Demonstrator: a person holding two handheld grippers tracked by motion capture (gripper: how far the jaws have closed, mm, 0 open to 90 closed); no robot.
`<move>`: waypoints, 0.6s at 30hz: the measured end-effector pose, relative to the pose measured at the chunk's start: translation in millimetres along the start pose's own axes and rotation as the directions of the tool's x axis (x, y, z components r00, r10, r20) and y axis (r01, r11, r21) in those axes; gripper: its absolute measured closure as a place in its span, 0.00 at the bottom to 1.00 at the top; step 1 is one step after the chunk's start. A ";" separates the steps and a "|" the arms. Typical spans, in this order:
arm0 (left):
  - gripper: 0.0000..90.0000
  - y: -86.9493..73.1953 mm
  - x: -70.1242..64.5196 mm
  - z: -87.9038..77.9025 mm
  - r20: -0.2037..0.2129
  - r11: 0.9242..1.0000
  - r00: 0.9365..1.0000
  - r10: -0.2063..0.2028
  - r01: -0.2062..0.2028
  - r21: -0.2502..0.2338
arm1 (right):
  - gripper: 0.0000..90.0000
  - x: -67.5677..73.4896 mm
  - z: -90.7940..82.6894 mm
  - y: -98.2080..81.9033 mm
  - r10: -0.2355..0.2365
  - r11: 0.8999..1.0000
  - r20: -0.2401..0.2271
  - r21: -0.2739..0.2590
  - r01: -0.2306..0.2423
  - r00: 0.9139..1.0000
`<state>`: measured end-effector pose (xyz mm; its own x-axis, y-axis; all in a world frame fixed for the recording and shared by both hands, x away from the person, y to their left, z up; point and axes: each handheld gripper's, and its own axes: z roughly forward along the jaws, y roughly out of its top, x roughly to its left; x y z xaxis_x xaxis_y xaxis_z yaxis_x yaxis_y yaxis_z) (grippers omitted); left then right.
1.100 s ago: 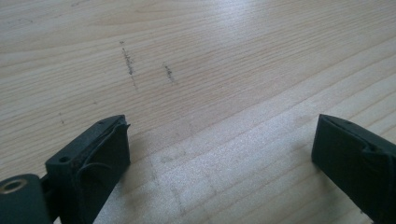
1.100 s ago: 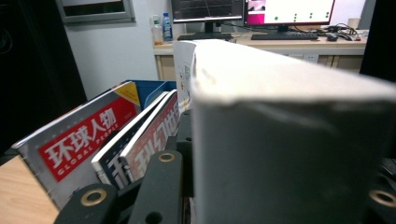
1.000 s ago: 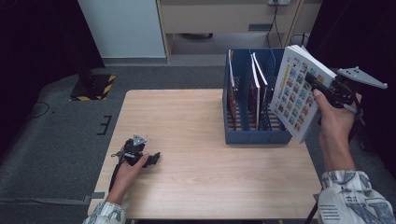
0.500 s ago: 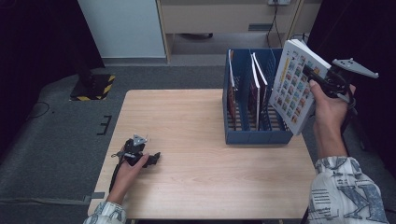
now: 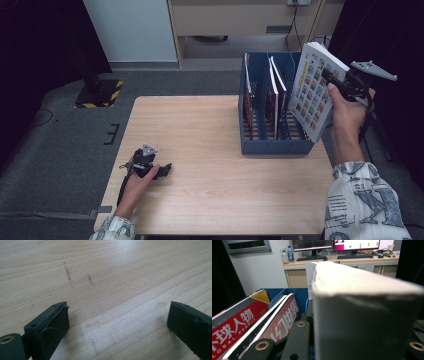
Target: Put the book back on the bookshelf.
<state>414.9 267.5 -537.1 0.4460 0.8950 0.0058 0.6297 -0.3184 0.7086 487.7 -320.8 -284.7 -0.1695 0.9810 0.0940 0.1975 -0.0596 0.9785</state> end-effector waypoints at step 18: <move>0.03 -0.1 -0.5 0.0 0.000 1.000 1.000 -0.002 0.002 -0.001 | 0.82 10.2 32.8 -10.2 -0.001 0.999 0.009 -0.051 0.001 1.000</move>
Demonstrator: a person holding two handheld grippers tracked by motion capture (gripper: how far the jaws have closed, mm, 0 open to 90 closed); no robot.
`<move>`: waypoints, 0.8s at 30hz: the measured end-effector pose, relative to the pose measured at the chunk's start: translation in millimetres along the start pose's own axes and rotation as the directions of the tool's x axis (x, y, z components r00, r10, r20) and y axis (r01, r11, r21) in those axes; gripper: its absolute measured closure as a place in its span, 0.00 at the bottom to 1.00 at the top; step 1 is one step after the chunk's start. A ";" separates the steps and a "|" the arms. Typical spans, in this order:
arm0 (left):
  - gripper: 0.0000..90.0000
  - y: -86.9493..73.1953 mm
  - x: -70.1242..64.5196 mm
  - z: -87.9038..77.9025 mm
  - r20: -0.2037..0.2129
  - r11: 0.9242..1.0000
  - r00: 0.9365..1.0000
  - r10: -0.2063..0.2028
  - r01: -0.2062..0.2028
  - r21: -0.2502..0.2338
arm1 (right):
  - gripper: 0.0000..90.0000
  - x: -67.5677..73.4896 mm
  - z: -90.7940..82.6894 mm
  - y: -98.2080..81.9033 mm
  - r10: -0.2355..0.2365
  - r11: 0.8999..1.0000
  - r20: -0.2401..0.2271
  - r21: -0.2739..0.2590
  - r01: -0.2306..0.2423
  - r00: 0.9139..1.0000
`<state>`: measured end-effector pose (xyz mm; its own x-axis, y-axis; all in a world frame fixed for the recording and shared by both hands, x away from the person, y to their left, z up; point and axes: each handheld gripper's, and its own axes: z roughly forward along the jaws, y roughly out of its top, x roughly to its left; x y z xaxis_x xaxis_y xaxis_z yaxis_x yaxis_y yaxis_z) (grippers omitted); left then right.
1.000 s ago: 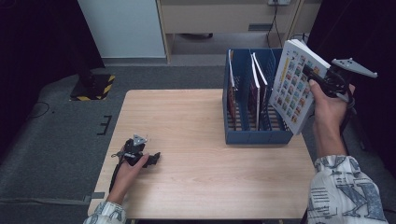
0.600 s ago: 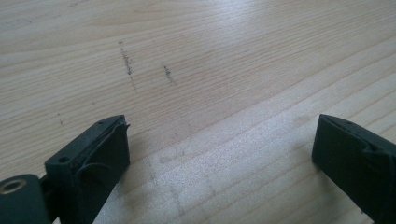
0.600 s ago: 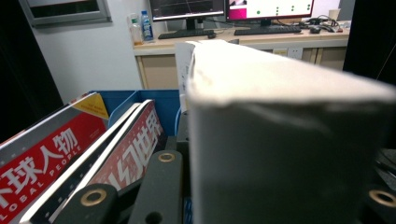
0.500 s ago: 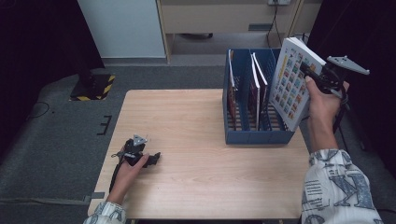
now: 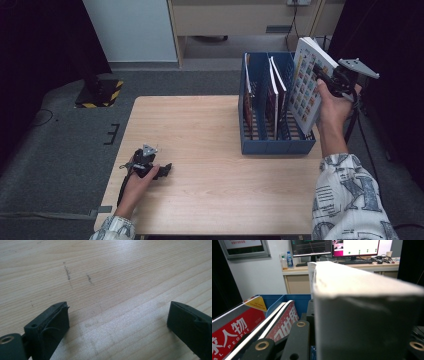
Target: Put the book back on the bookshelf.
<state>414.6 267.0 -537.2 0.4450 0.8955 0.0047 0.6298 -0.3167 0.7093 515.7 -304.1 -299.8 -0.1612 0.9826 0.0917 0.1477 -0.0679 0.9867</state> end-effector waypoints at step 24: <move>0.03 -0.1 -1.0 -0.2 -0.002 1.000 1.000 0.002 -0.002 0.003 | 0.82 4.2 29.0 -47.6 0.016 1.000 0.023 -0.013 -0.016 1.000</move>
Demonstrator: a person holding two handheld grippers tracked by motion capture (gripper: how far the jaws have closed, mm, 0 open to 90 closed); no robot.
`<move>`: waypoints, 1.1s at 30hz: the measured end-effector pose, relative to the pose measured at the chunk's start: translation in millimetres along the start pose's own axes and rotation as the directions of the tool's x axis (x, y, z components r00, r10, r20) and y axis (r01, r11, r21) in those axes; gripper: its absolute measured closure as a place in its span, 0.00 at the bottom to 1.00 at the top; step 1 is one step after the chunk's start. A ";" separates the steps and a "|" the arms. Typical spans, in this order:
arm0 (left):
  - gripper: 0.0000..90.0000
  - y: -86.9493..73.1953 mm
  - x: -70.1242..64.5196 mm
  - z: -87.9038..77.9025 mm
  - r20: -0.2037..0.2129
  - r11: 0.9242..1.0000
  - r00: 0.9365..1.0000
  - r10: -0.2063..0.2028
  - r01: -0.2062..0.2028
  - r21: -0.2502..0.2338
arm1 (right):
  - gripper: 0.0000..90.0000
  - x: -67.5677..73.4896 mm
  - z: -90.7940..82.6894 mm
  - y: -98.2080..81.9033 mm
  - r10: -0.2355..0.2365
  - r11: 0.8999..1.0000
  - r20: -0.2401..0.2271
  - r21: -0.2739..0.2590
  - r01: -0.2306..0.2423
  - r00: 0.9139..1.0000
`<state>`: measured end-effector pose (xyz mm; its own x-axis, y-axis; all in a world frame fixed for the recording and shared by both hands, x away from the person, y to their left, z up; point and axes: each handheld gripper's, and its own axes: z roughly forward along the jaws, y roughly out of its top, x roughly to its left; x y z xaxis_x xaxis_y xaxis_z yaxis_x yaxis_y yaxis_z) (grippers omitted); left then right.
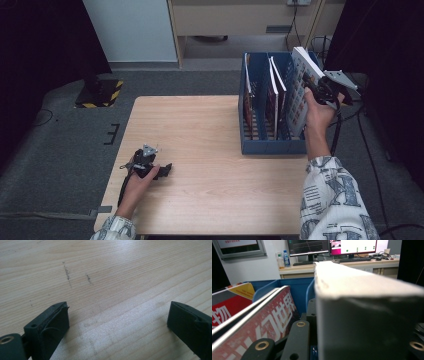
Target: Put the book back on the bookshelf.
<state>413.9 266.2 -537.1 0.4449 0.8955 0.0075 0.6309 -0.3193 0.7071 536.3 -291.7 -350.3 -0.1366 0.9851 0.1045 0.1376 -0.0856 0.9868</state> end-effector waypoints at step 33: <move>0.03 0.1 -0.7 0.0 0.003 1.000 1.000 0.003 -0.003 0.000 | 0.81 -0.3 -1.9 -41.5 0.007 1.000 -0.040 0.025 -0.006 0.999</move>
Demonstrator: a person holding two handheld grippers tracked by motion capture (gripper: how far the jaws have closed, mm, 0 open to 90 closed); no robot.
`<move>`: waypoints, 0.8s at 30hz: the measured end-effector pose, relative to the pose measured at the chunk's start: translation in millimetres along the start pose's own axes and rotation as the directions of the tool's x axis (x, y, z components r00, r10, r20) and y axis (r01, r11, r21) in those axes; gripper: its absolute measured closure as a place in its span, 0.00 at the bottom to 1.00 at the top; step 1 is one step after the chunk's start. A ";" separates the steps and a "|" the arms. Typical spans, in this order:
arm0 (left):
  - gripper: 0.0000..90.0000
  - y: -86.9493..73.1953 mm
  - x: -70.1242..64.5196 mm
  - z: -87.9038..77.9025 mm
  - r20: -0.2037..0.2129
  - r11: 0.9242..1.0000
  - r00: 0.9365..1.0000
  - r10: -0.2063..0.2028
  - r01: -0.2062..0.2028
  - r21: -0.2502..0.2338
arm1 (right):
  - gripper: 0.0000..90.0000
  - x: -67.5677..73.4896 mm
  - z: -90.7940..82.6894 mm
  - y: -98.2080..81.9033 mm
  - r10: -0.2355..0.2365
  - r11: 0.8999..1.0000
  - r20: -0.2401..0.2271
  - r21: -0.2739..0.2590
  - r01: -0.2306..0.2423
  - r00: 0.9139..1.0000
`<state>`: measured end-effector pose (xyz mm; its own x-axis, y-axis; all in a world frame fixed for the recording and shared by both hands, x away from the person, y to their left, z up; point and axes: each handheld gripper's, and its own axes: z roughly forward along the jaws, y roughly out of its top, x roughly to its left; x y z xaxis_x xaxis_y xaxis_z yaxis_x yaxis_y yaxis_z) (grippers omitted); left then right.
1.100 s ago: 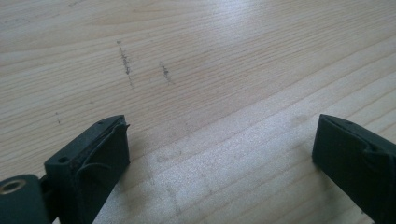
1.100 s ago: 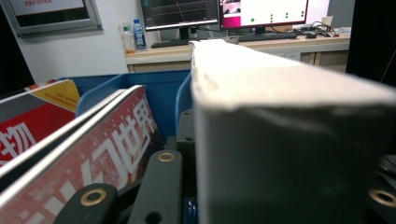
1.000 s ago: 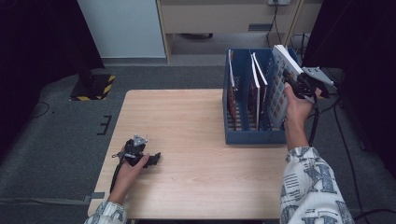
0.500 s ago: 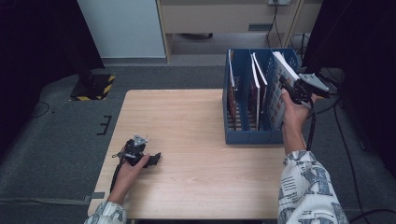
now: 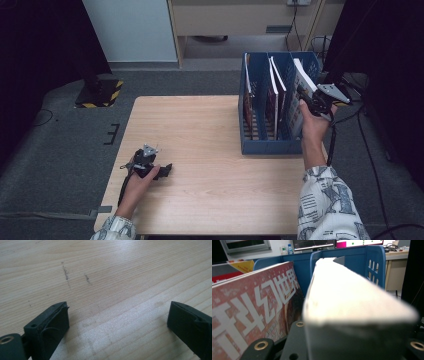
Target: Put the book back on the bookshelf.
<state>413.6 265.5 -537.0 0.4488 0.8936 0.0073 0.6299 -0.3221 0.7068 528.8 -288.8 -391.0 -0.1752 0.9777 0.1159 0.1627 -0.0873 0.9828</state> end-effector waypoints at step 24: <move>0.03 0.1 0.0 0.0 0.000 1.000 1.000 0.000 0.000 0.001 | 0.82 -4.3 6.1 12.6 -0.049 0.998 0.070 -0.034 0.051 0.996</move>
<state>413.7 265.5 -537.0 0.4490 0.8935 0.0072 0.6304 -0.3224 0.7061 537.5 -292.9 -379.9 -0.1140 0.9918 0.0575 0.1206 -0.0437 0.9917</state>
